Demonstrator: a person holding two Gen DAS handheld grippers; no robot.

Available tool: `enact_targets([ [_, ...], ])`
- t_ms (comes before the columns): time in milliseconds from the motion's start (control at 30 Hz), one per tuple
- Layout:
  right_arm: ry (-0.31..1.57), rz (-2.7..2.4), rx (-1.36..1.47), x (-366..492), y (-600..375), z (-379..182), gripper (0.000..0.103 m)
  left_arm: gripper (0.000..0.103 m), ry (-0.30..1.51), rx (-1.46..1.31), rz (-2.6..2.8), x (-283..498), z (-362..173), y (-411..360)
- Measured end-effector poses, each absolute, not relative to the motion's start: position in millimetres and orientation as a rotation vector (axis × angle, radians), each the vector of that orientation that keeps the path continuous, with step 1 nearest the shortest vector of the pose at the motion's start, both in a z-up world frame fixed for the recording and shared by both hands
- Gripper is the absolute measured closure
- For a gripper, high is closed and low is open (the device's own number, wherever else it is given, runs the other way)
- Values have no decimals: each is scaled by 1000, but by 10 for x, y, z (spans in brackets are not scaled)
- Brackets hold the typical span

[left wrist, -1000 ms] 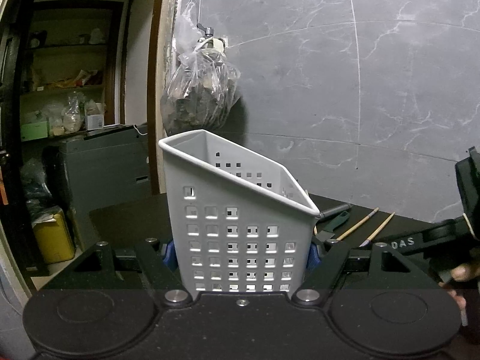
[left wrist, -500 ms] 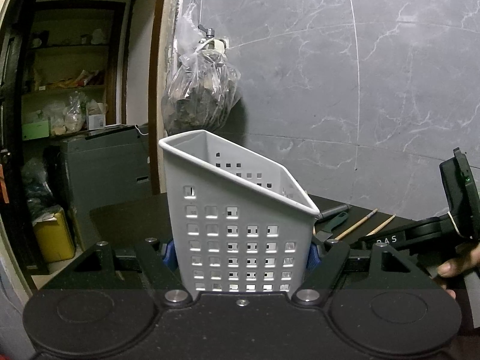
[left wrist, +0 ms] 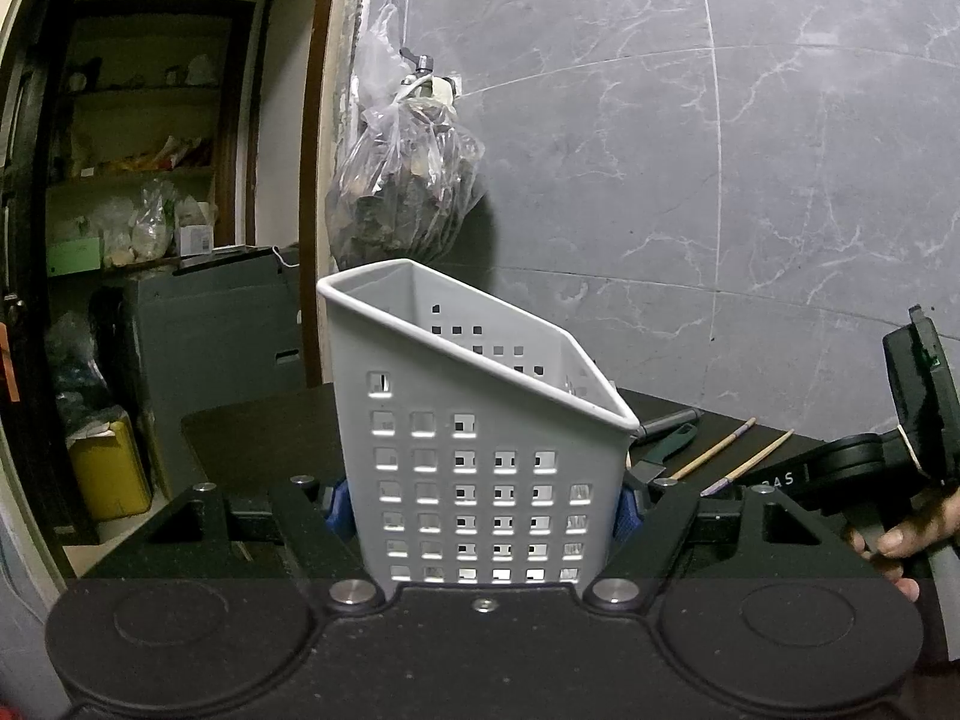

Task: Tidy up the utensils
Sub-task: 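Grasp the blue-handled spoon with the right tool while the left tool holds the basket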

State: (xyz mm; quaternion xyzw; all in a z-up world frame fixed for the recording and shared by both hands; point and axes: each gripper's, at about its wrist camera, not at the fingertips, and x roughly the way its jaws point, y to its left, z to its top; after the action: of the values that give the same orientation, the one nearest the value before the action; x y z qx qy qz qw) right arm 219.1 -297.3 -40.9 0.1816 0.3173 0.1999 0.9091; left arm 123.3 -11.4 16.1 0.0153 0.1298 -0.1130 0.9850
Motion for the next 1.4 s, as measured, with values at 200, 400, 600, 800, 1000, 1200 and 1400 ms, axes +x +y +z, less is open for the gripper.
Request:
enact_targets([
  [200, 630, 417, 433, 2137, -3038, -410, 99, 27, 261, 30, -226, 1229, 157, -108],
  [400, 638, 400, 453, 2096, -3087, -416, 99, 27, 261, 30, -227, 1226, 155, -108],
  [600, 669, 411, 480, 2107, -3129, -452, 95, 27, 261, 29, -227, 1226, 156, -108],
  [800, 684, 448, 519, 2178, -3169, -486, 93, 27, 260, 30, -227, 1225, 156, -106],
  [1000, 711, 499, 529, 2255, -3163, -498, 98, 27, 260, 29, -227, 1225, 156, -107],
  [1200, 696, 481, 513, 2194, -3106, -475, 100, 27, 261, 29, -227, 1224, 156, -106],
  [1400, 597, 461, 481, 2015, -3095, -281, 102, 27, 261, 25, -225, 1224, 154, -101],
])
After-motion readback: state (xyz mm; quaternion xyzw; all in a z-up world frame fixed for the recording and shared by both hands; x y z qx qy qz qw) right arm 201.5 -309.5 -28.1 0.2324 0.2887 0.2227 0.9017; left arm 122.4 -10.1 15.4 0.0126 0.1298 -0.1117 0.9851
